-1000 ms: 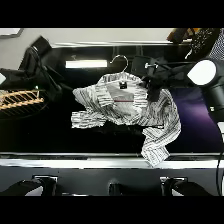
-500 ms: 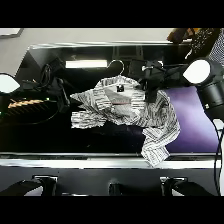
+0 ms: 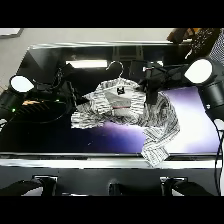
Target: Fold the clothes and pants, and hang the long-sleeved shirts on hangers.
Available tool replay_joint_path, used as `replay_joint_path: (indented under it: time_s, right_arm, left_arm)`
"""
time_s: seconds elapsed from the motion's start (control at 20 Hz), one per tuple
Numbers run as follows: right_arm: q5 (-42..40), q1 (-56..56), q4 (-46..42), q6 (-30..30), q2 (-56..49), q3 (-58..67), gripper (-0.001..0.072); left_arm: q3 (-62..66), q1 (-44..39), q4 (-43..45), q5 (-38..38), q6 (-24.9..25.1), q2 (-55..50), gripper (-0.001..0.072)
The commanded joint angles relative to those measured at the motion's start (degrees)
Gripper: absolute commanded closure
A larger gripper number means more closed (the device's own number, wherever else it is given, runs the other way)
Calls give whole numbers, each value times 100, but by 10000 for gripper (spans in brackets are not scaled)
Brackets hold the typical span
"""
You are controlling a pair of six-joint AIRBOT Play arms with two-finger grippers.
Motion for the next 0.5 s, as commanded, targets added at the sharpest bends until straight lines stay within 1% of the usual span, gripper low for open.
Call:
replay_joint_path:
  time_s: [0.0, 0.05, 0.1, 0.15, 0.25, 0.35, 0.45]
  right_arm:
    - [-61, 7, 59, 713, 83, 0, 658]
    - [-146, 4, 22, 1043, 155, 0, 577]
    - [-247, -9, -109, 1335, 262, 0, 452]
    - [-328, -13, -315, 1541, 380, 0, 394]
    - [-343, -13, -960, 1978, 686, 0, 385]
    - [-310, -13, -1600, 2496, 1019, 0, 376]
    - [-166, -13, -2181, 2817, 1344, 0, 376]
  left_arm:
    - [13, -13, -31, 81, 90, 2, 676]
    - [11, -13, -31, 118, 192, 39, 676]
    - [11, -13, -31, 210, 271, 85, 676]
    - [11, -15, -31, 361, 284, 144, 677]
    - [11, -13, -31, 643, 282, 299, 677]
    - [11, -13, -33, 658, 278, 457, 677]
    - [11, -15, -35, 656, 278, 640, 677]
